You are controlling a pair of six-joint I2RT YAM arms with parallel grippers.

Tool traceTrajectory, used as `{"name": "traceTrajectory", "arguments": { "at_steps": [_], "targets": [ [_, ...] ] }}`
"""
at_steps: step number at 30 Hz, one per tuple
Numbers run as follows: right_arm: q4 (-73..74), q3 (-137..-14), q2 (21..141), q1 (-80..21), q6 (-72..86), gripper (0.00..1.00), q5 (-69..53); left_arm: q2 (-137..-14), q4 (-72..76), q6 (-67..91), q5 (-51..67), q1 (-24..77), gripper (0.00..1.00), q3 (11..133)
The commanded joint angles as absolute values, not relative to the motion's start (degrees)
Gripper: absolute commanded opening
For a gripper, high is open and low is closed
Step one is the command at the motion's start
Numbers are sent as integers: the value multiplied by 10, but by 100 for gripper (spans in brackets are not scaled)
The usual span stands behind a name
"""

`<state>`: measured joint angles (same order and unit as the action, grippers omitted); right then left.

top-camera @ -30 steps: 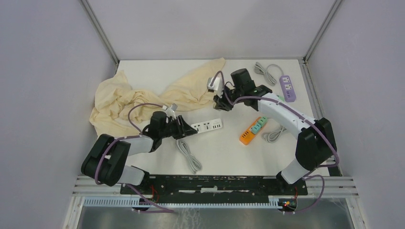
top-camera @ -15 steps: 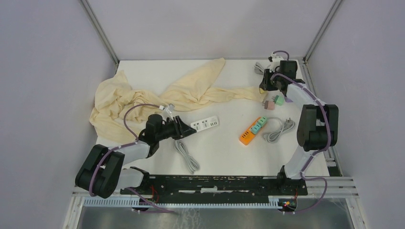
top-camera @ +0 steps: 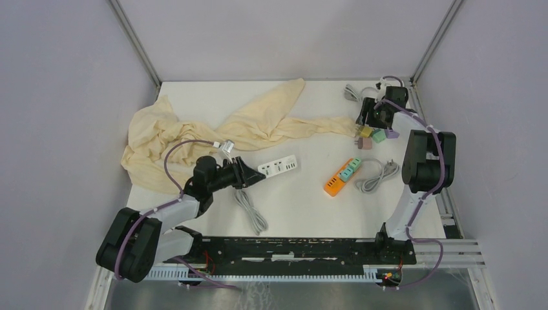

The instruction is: Pull the plug off the socket

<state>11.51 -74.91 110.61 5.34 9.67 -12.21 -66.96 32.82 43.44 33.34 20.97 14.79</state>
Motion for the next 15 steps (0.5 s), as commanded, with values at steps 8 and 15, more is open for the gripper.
{"name": "traceTrajectory", "arguments": {
  "at_steps": [8, 15],
  "targets": [
    [155, -746, 937, 49, -117, 70, -475, -644, 306, 435, 386, 209, 3, 209],
    [319, -713, 850, -44, -414, 79, -648, -647, 231, 402, 420, 212, 3, 273]
  ]
}}
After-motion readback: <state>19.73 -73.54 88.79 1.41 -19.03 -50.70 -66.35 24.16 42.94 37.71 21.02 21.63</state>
